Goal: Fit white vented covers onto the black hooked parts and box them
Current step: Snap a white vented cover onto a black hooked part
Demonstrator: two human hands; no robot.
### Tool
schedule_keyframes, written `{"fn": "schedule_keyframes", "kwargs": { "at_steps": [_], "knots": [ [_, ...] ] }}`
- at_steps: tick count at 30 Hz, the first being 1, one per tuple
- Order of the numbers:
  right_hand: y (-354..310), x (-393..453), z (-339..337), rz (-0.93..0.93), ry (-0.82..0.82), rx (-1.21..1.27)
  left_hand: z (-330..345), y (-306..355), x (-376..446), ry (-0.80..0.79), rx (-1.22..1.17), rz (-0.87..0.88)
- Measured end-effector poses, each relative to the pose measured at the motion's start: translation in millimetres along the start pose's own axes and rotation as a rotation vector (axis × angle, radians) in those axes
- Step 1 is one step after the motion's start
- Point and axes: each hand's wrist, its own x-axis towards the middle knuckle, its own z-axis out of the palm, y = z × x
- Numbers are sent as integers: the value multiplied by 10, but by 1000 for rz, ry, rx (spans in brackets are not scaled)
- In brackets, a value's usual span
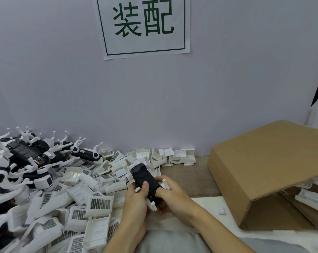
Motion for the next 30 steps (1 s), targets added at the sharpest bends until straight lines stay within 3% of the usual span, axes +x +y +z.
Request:
{"fn": "schedule_keyframes", "kwargs": {
  "at_steps": [30],
  "knots": [
    [-18,-30,3,-38,5,-59,-4,0,1,15,-31,-15]
  ]
}}
